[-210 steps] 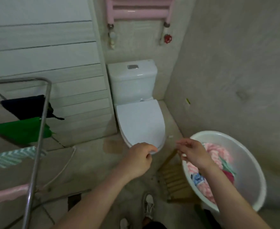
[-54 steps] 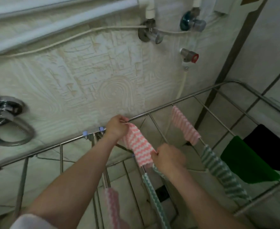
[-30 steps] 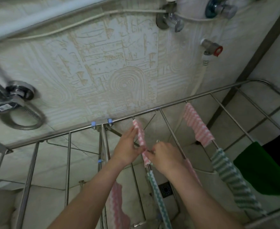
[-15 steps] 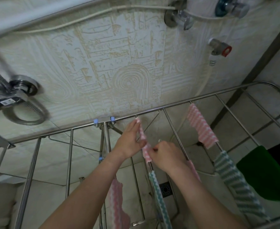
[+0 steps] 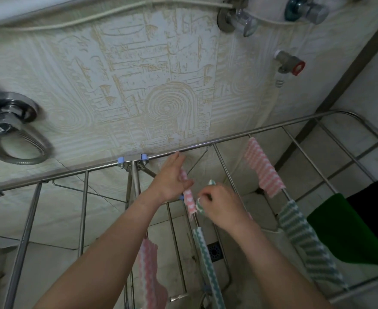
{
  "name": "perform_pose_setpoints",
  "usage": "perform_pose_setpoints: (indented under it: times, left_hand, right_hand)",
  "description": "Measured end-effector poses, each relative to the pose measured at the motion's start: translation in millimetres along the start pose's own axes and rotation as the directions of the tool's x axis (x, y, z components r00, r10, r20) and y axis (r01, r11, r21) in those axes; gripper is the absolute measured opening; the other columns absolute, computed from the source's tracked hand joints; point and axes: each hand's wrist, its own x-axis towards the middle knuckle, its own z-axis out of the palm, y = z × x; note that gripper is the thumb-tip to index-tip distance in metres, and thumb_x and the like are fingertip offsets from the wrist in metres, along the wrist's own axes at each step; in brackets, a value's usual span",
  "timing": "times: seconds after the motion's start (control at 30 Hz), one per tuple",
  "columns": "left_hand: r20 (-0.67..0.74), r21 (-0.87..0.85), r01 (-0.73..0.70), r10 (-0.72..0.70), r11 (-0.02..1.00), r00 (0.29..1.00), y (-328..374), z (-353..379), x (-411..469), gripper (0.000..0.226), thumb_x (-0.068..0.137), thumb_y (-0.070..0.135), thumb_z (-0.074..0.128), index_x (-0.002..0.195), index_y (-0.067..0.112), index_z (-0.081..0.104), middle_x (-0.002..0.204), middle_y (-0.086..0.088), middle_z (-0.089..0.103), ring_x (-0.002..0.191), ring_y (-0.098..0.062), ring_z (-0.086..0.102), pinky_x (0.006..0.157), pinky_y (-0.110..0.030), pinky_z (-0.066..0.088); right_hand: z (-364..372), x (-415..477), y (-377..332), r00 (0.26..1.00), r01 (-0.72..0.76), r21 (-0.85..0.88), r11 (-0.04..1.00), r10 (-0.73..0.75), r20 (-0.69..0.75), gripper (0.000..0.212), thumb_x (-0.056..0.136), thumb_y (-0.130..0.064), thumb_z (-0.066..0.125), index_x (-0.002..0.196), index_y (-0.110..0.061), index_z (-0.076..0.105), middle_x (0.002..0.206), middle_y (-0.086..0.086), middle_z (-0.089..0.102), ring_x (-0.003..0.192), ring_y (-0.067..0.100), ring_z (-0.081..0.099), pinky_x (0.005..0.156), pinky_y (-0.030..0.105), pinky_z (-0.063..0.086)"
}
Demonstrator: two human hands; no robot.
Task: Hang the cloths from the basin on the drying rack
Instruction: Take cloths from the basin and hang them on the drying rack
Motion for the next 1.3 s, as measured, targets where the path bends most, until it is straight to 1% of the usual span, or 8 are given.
perform_pose_setpoints:
  times: [0.17, 0.33, 0.47, 0.67, 0.9, 1.03, 1.2, 1.3]
  left_hand:
    - [-0.059, -0.724, 0.09, -0.192, 0.683, 0.98, 49.7, -13.8, -47.5, 0.025, 0.091, 0.029, 0.058, 0.111, 0.019, 0.066, 0.119, 0.007, 0.065, 0.117, -0.013, 0.057, 0.1, -0.029, 0.041]
    - [0.123, -0.774, 0.102, -0.01, 0.624, 0.992, 72.5, -5.3, -86.0, 0.034, 0.078, 0.037, 0.065, 0.102, 0.013, 0.07, 0.099, -0.004, 0.074, 0.093, -0.018, 0.069, 0.087, -0.029, 0.052]
    - [0.04, -0.871, 0.117, -0.168, 0.477, 0.985, 79.7, -7.3, -93.3, 0.011, 0.086, 0.013, 0.065, 0.091, 0.006, 0.071, 0.085, -0.009, 0.074, 0.075, -0.018, 0.068, 0.069, -0.027, 0.055]
    - [-0.218, -0.369, -0.05, -0.034, 0.928, 0.975, 74.9, -15.2, -101.0, 0.021, 0.077, 0.008, 0.066, 0.091, 0.024, 0.066, 0.068, 0.008, 0.062, 0.057, -0.007, 0.054, 0.052, -0.02, 0.044]
    - [-0.129, -0.297, -0.095, 0.058, 0.95, 0.99, 69.5, -36.8, -102.7, 0.045, 0.07, 0.0, 0.065, 0.087, 0.04, 0.058, 0.079, 0.001, 0.062, 0.06, -0.007, 0.053, 0.058, -0.032, 0.049]
    - [-0.133, -0.536, -0.119, 0.055, 0.836, 0.99, 68.6, -45.5, -104.1, 0.039, 0.071, -0.006, 0.056, 0.085, 0.03, 0.059, 0.078, -0.014, 0.057, 0.067, -0.02, 0.051, 0.06, -0.036, 0.042]
    - [0.095, -0.931, 0.088, 0.004, 0.354, 0.995, 76.2, -46.1, -111.3, 0.047, 0.079, -0.022, 0.034, 0.061, 0.016, 0.057, 0.067, -0.008, 0.053, 0.061, -0.019, 0.049, 0.052, -0.027, 0.036]
    - [0.14, -0.92, 0.139, -0.023, 0.365, 0.99, 78.3, -48.9, -116.4, 0.044, 0.081, -0.013, 0.034, 0.059, 0.011, 0.063, 0.072, -0.013, 0.057, 0.069, -0.024, 0.054, 0.06, -0.03, 0.042]
  right_hand:
    - [-45.4, -23.9, 7.1, 0.985, -0.07, 0.587, 0.807, 0.15, -0.09, 0.03, 0.094, -0.008, 0.051, 0.107, -0.03, 0.067, 0.089, -0.004, 0.064, 0.055, -0.004, 0.058, 0.051, 0.013, 0.046]
    - [-59.2, -36.7, 12.1, 0.975, -0.08, 0.941, 0.33, 0.222, 0.005, 0.034, 0.085, 0.0, 0.064, 0.11, -0.022, 0.067, 0.105, 0.014, 0.071, 0.084, 0.027, 0.068, 0.079, 0.044, 0.055]
    - [-55.4, -46.7, 7.7, 0.973, -0.108, 0.969, 0.221, 0.224, 0.057, 0.036, 0.079, -0.002, 0.068, 0.114, -0.013, 0.065, 0.106, 0.015, 0.071, 0.086, 0.026, 0.068, 0.073, 0.036, 0.057]
    - [-48.2, -57.0, -4.2, 0.974, -0.115, 0.954, 0.277, 0.221, 0.053, 0.017, 0.08, -0.006, 0.07, 0.097, -0.01, 0.07, 0.097, 0.015, 0.073, 0.087, 0.028, 0.067, 0.083, 0.043, 0.053]
    - [-48.4, -63.9, -10.2, 0.977, -0.091, 0.941, 0.326, 0.211, 0.021, 0.007, 0.08, -0.01, 0.072, 0.083, -0.016, 0.07, 0.086, 0.007, 0.074, 0.077, 0.022, 0.069, 0.073, 0.038, 0.054]
    - [-48.7, -66.6, -10.6, 0.968, -0.131, 0.946, 0.298, 0.246, 0.056, 0.014, 0.08, -0.018, 0.073, 0.091, -0.011, 0.068, 0.082, 0.011, 0.074, 0.075, 0.025, 0.07, 0.081, 0.044, 0.054]
    - [-49.2, -69.4, -15.9, 0.954, -0.273, 0.961, 0.05, 0.143, 0.264, 0.026, 0.081, -0.026, 0.073, 0.062, -0.01, 0.062, 0.064, 0.006, 0.061, 0.07, 0.021, 0.062, 0.091, 0.043, 0.052]
    - [-47.6, -68.4, -17.6, 0.934, -0.329, 0.938, -0.107, 0.106, 0.34, 0.033, 0.079, -0.03, 0.076, 0.057, -0.011, 0.059, 0.071, 0.008, 0.059, 0.09, 0.025, 0.057, 0.108, 0.054, 0.037]
